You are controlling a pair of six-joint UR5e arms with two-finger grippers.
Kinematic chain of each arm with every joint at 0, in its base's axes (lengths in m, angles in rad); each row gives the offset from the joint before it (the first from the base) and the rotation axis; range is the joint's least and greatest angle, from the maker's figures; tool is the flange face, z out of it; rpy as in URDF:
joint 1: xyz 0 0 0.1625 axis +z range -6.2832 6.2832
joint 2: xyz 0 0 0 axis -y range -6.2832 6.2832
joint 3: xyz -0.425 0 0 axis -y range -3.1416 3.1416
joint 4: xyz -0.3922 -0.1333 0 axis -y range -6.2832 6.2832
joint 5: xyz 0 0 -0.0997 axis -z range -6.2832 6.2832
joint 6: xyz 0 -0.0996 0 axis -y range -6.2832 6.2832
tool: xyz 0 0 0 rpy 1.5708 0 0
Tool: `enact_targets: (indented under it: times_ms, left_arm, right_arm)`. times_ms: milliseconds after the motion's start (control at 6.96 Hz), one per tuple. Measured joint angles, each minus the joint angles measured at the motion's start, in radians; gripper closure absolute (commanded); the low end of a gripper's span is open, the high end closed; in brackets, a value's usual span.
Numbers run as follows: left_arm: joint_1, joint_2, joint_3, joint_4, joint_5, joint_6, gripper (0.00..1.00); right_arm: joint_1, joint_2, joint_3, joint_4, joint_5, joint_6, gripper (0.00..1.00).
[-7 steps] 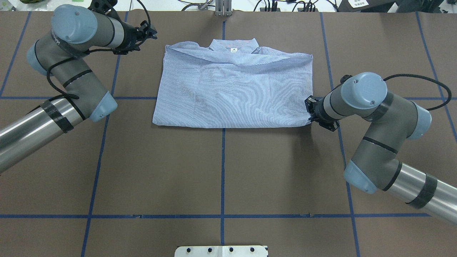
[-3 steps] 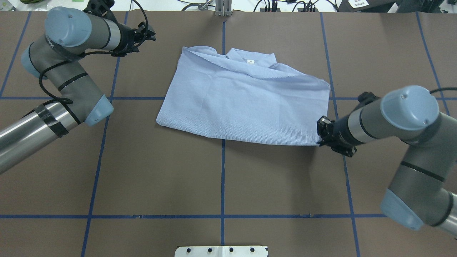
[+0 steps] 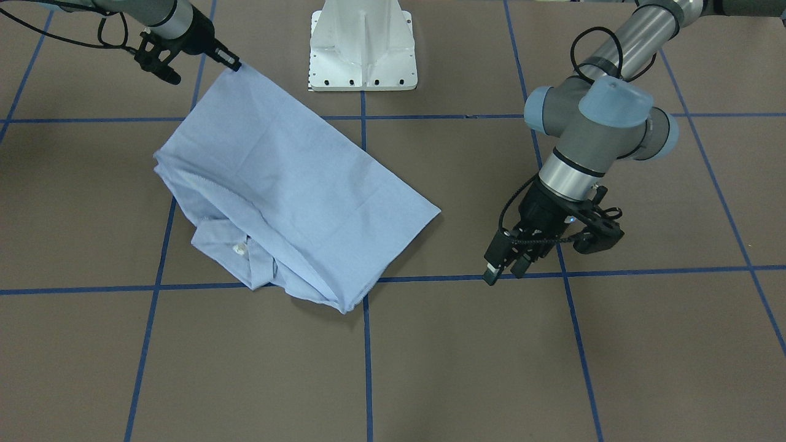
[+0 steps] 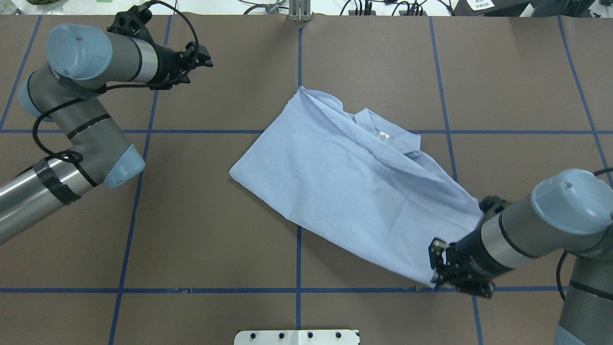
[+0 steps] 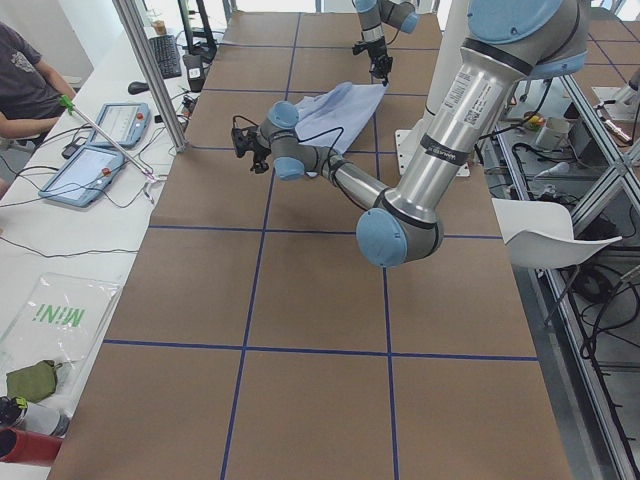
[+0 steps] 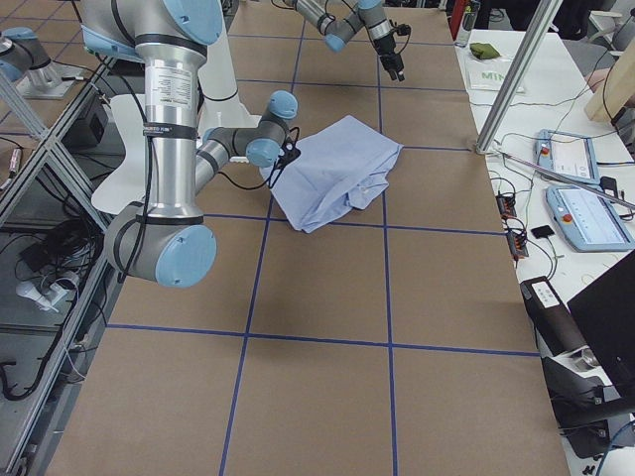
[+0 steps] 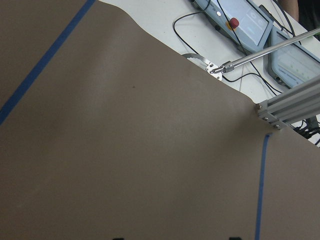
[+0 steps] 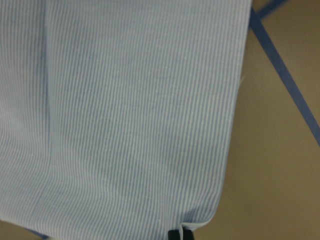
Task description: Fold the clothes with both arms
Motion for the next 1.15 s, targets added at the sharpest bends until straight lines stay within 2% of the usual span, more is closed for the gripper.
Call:
enact_targets:
  times_ms: [144,287,574,862,1149]
  left_arm:
    - [0.045,0.046,-0.076,0.001,-0.016,-0.055,0.21]
    - [0.095,0.085,-0.134,0.001,-0.02,-0.117,0.2]
    - [0.224,0.128,-0.186,0.002,0.033,-0.237,0.19]
    - [0.349,0.131,-0.178,0.003,0.125,-0.302,0.19]
    - [0.385,0.102,-0.133,0.003,0.145,-0.311,0.22]
  right_arm:
    - [-0.059,-0.003,0.017,0.002,0.05,0.013,0.0]
    - [-0.053,0.0,0.022,0.005,0.071,0.018,0.0]
    - [0.146,0.073,-0.028,0.009,0.078,0.009,0.0]
    - [0.374,0.21,-0.179,0.009,0.066,-0.074,0.0]
    - [0.457,0.251,-0.261,0.006,0.019,-0.209,0.0]
